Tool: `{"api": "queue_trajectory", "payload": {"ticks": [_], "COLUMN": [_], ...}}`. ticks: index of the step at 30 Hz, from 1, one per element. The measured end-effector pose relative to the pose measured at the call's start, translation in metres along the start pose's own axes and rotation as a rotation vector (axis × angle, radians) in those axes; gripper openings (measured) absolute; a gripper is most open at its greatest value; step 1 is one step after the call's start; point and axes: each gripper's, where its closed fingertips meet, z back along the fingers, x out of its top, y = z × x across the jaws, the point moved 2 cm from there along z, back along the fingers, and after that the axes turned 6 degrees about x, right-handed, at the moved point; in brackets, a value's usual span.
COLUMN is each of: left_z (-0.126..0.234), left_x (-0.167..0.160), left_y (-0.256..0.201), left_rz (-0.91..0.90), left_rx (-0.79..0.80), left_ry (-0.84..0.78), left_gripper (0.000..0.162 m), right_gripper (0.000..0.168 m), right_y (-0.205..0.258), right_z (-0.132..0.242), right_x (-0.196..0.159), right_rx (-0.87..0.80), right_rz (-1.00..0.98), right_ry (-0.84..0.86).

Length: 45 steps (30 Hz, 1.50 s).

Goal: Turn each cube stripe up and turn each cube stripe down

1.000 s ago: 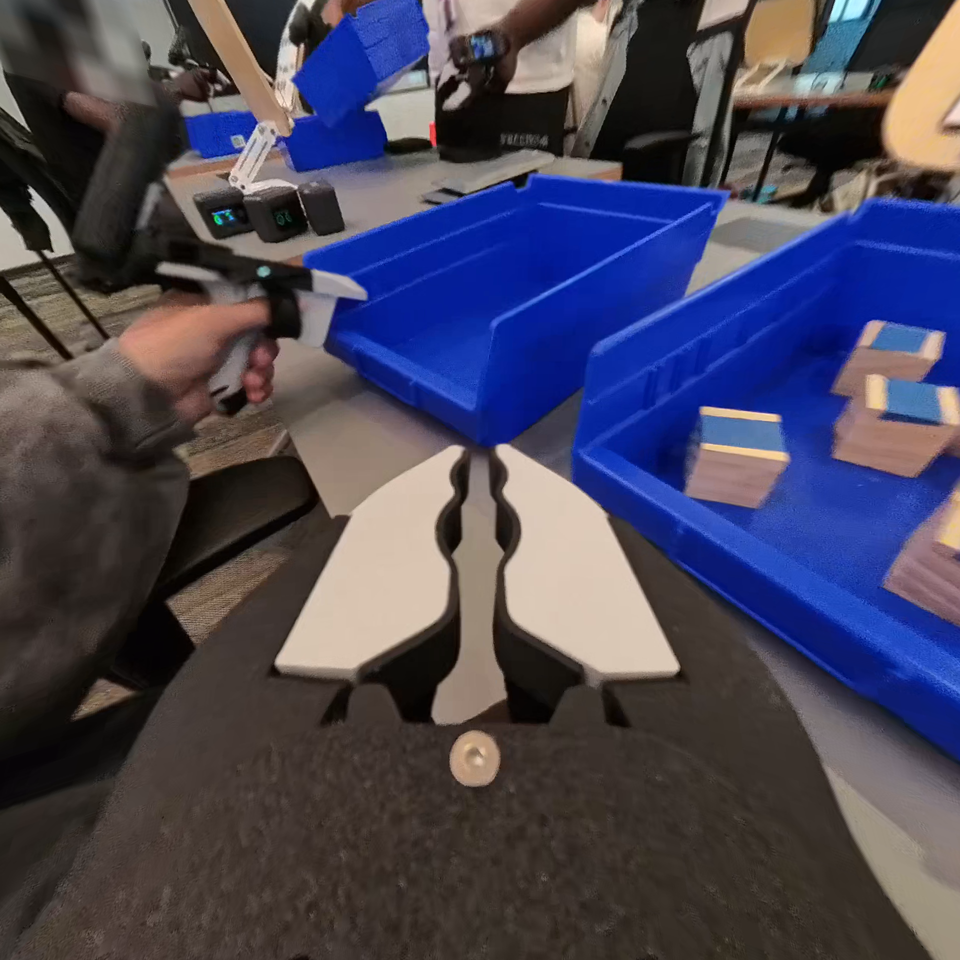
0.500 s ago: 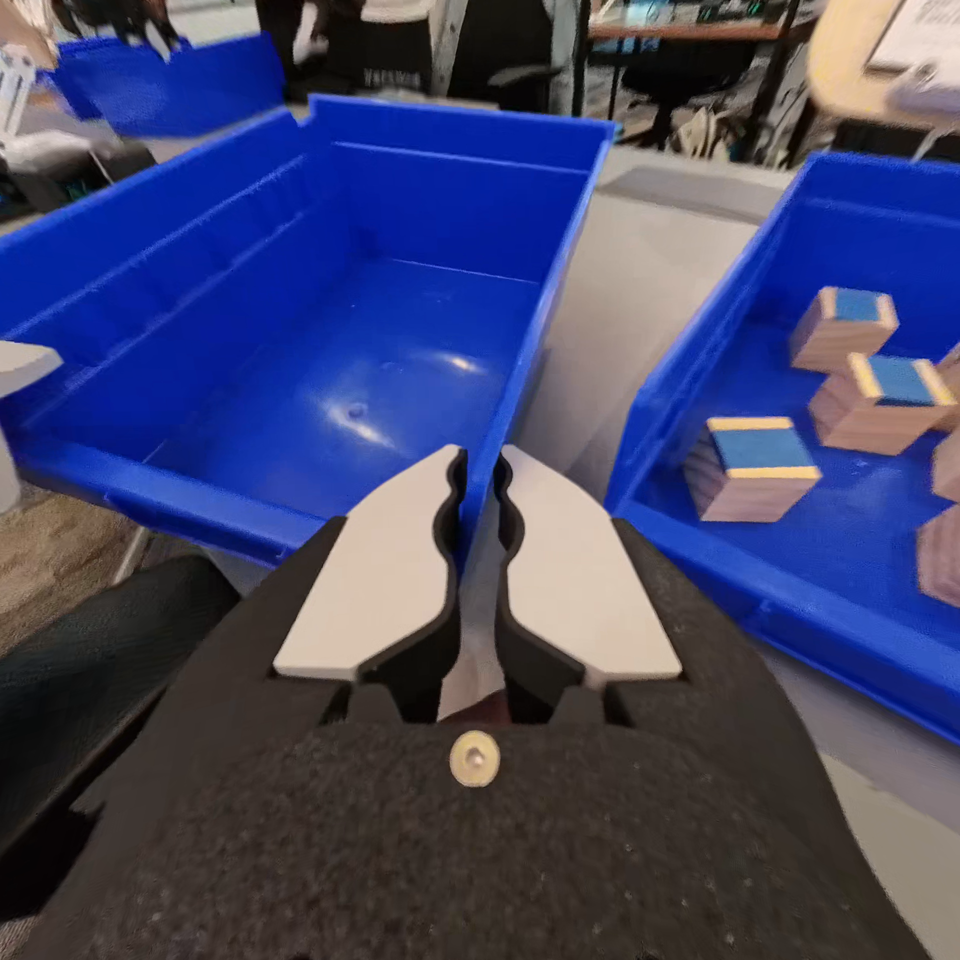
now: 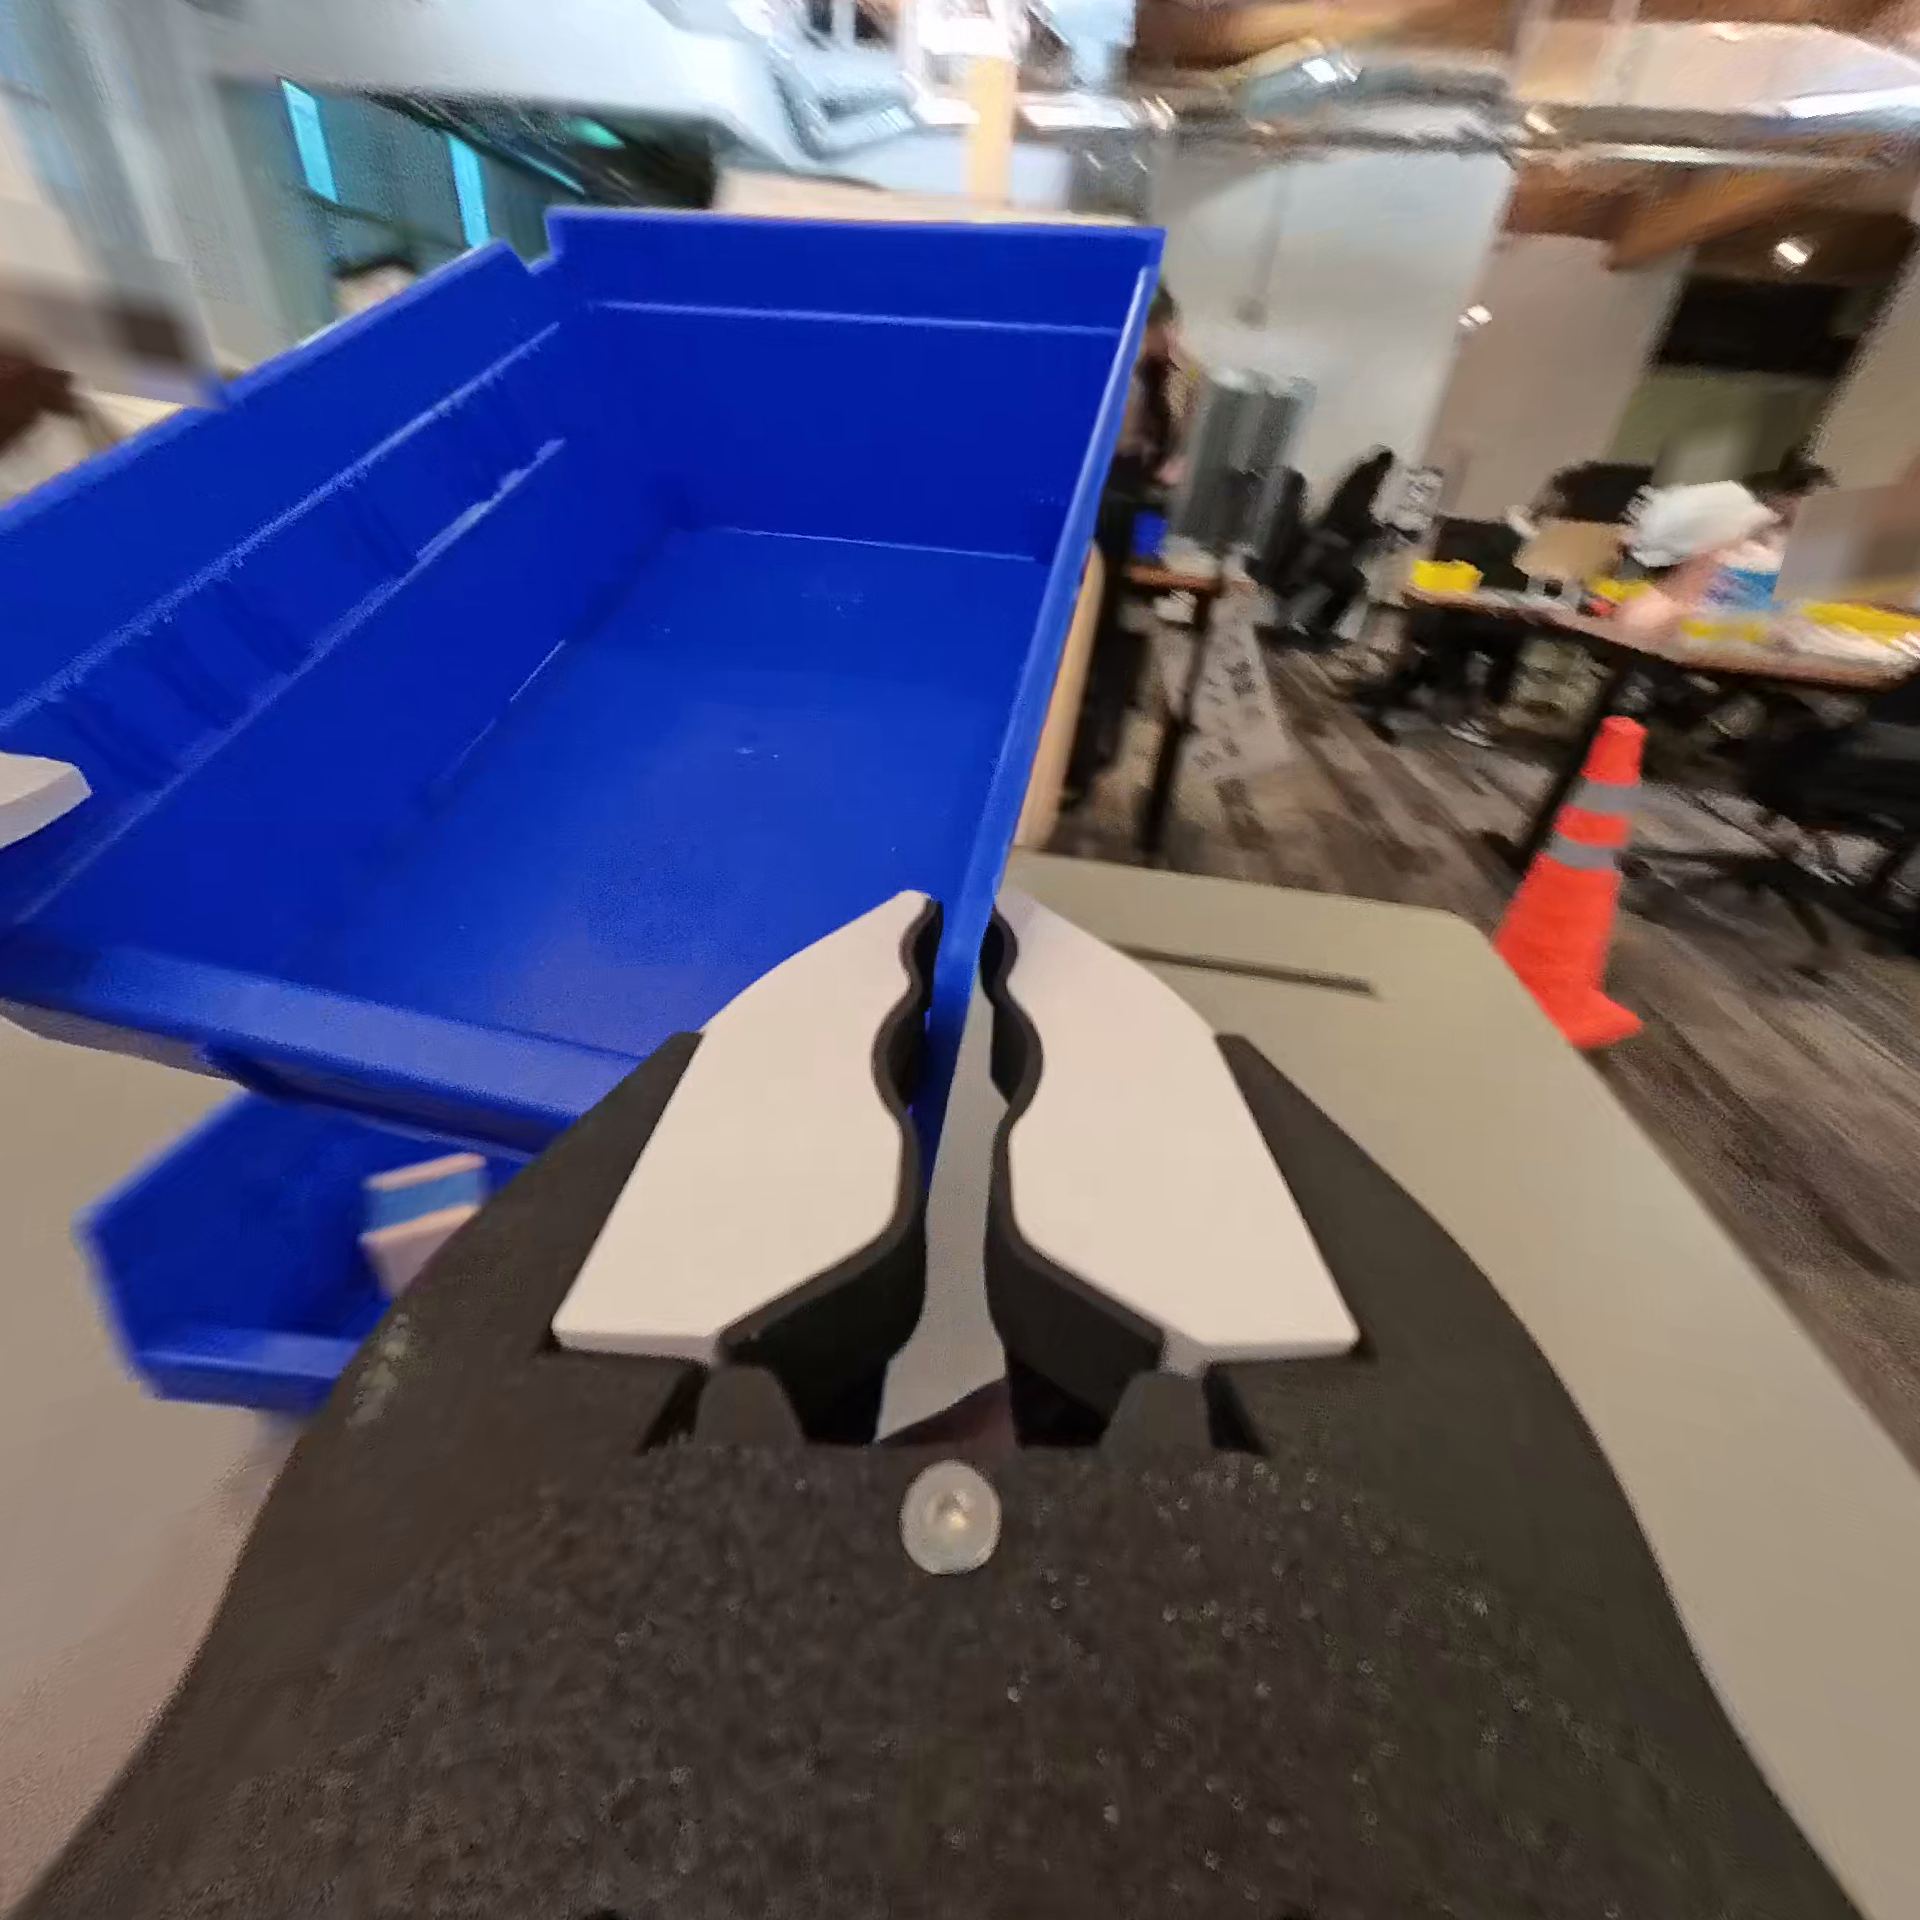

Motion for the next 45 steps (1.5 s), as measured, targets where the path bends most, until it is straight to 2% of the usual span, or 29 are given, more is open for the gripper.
{"api": "queue_trajectory", "payload": {"ticks": [5, 8, 11, 14, 21, 24, 26, 27, 29, 30, 33, 37, 39, 42, 45], "left_z": [-0.056, -0.07, -0.076, -0.082, -0.095, -0.086, -0.065, -0.049, -0.01, 0.005, 0.027, 0.031, 0.024, 0.002, -0.018], "left_x": [-0.041, -0.084, -0.129, -0.159, -0.175, -0.178, -0.175, -0.17, -0.156, -0.149, -0.126, -0.122, -0.137, -0.167, -0.186], "left_y": [-0.14, -0.2, -0.241, -0.263, -0.279, -0.28, -0.271, -0.264, -0.237, -0.214, -0.122, 0.009, 0.047, 0.068, 0.072], "left_rz": [0.022, 0.035, 0.008, -0.029, -0.14, -0.211, -0.248, -0.238, -0.178, -0.157, -0.082, -0.008, 0.033, 0.08, 0.136], "left_rx": [-0.119, -0.158, -0.199, -0.215, -0.249, -0.278, -0.321, -0.373, -0.485, -0.495, -0.391, -0.096, -0.002, 0.077, 0.103], "left_ry": [0.083, 0.163, 0.264, 0.331, 0.356, 0.375, 0.394, 0.397, 0.407, 0.408, 0.391, 0.346, 0.36, 0.432, 0.481], "left_gripper": [0.003, 0.004, 0.005, 0.007, 0.014, 0.019, 0.037, 0.042, 0.044, 0.045, 0.051, 0.057, 0.057, 0.056, 0.045], "right_gripper": [0.006, 0.005, 0.005, 0.005, 0.005, 0.005, 0.012, 0.03, 0.035, 0.042, 0.041, 0.044, 0.046, 0.044, 0.043], "right_y": [-0.134, -0.189, -0.228, -0.251, -0.278, -0.281, -0.282, -0.281, -0.271, -0.257, -0.166, -0.019, 0.027, 0.06, 0.06], "right_z": [0.039, 0.052, 0.056, 0.052, 0.023, 0.017, 0.021, 0.026, 0.043, 0.05, 0.059, 0.042, 0.022, -0.013, -0.049], "right_x": [-0.061, -0.106, -0.145, -0.175, -0.214, -0.214, -0.212, -0.206, -0.183, -0.167, -0.134, -0.135, -0.146, -0.161, -0.176], "right_rx": [-0.198, -0.206, -0.162, -0.124, -0.032, 0.028, 0.001, -0.026, -0.081, -0.088, 0.08, 0.343, 0.388, 0.355, 0.23], "right_rz": [-0.073, -0.087, -0.095, -0.114, -0.198, -0.235, -0.231, -0.226, -0.211, -0.199, -0.147, -0.101, -0.048, -0.084, -0.21], "right_ry": [0.189, 0.306, 0.414, 0.482, 0.483, 0.444, 0.46, 0.449, 0.383, 0.328, 0.229, 0.185, 0.228, 0.276, 0.314]}}
